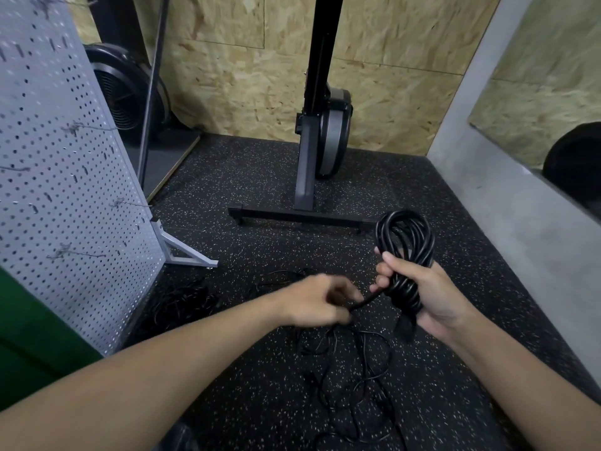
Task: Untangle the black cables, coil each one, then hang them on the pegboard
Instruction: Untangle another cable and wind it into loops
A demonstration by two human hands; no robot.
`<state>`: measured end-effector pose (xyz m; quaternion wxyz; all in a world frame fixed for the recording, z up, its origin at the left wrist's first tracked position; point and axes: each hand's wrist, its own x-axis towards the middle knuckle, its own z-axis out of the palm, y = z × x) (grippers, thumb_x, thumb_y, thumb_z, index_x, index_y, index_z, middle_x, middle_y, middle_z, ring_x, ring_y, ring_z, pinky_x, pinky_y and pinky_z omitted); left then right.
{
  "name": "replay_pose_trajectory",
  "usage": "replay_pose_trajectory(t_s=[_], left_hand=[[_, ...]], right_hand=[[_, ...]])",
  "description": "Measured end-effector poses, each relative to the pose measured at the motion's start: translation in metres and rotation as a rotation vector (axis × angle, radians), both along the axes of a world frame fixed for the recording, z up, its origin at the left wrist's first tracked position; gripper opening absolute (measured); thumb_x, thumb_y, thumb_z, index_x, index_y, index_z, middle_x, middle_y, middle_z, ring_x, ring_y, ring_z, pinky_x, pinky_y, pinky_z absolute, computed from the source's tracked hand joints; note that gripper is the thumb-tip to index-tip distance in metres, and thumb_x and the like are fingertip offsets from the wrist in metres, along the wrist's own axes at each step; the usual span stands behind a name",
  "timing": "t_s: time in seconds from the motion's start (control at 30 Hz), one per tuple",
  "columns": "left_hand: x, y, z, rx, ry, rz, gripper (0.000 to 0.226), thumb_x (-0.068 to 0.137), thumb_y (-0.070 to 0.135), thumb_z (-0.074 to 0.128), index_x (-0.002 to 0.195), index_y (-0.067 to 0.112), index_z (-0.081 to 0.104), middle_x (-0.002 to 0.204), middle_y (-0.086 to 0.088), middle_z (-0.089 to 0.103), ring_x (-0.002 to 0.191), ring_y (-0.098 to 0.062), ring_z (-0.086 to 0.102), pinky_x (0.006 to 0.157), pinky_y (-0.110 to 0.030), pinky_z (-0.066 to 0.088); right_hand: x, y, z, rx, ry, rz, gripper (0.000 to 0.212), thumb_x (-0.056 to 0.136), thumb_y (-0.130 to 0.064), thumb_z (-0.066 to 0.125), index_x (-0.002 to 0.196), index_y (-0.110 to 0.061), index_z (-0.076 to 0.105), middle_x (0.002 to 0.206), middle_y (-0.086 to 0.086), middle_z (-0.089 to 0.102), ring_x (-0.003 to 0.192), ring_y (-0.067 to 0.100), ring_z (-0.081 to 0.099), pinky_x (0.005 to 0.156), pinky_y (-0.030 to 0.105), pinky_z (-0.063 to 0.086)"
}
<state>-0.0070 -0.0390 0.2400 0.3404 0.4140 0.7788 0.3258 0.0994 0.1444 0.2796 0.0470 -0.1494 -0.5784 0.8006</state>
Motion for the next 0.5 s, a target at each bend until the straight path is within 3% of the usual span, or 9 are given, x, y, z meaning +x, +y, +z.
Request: replay_pose_trajectory(t_s=[0.07,0.17,0.27,0.33,0.4,0.5], left_hand=[[0.006,0.003,-0.015,-0.077,0.087,-0.116,0.028,0.099,0.030,0.068,0.125,0.037,0.064,0.126,0.009,0.068,0.112,-0.013,0.065,0.102,-0.029,0.048],[0.005,0.007,-0.029,-0.087,0.152,-0.104,0.012,0.103,0.033,0.063,0.113,0.027,0.068,0.103,0.001,0.074,0.087,-0.016,0.068,0.086,-0.034,0.054],[-0.009,0.005,-0.027,-0.125,0.219,-0.060,0.018,0.105,0.039,0.059,0.103,0.024,0.069,0.096,0.004,0.074,0.082,-0.014,0.067,0.078,-0.033,0.053],[-0.016,0.003,-0.020,-0.092,0.263,-0.042,0.019,0.105,0.038,0.061,0.102,0.022,0.071,0.096,0.005,0.074,0.083,-0.013,0.068,0.078,-0.032,0.054],[-0.015,0.005,-0.010,-0.005,0.404,-0.045,0.021,0.104,0.037,0.062,0.104,0.019,0.073,0.100,0.005,0.072,0.088,-0.012,0.067,0.083,-0.033,0.054],[-0.005,0.013,0.010,0.226,0.637,-0.071,0.023,0.104,0.034,0.063,0.105,0.015,0.075,0.097,0.009,0.063,0.084,-0.007,0.059,0.081,-0.024,0.050]], right_hand=[[0.002,0.000,0.003,-0.046,0.040,0.013,0.028,0.091,-0.013,0.066,0.117,-0.003,0.061,0.074,0.003,0.055,0.065,0.016,0.056,0.074,0.036,0.059],[0.002,0.007,0.003,-0.021,0.057,-0.025,0.021,0.094,-0.012,0.065,0.114,-0.005,0.061,0.074,0.004,0.054,0.066,0.017,0.055,0.076,0.038,0.059],[0.004,0.025,-0.007,0.376,-0.085,-0.151,0.009,0.098,-0.013,0.068,0.096,-0.005,0.067,0.071,0.006,0.062,0.067,0.023,0.065,0.084,0.048,0.059],[0.006,0.035,-0.014,0.671,-0.236,-0.187,0.010,0.097,-0.023,0.073,0.100,-0.013,0.074,0.078,0.001,0.072,0.078,0.023,0.073,0.089,0.044,0.057],[0.007,0.039,-0.019,0.850,-0.328,-0.148,0.015,0.095,-0.034,0.074,0.102,-0.021,0.075,0.094,-0.003,0.075,0.095,0.020,0.071,0.089,0.038,0.051],[0.007,0.039,-0.024,1.033,-0.370,-0.030,0.034,0.093,-0.059,0.067,0.103,-0.027,0.072,0.102,-0.009,0.072,0.100,0.015,0.066,0.091,0.037,0.049]])
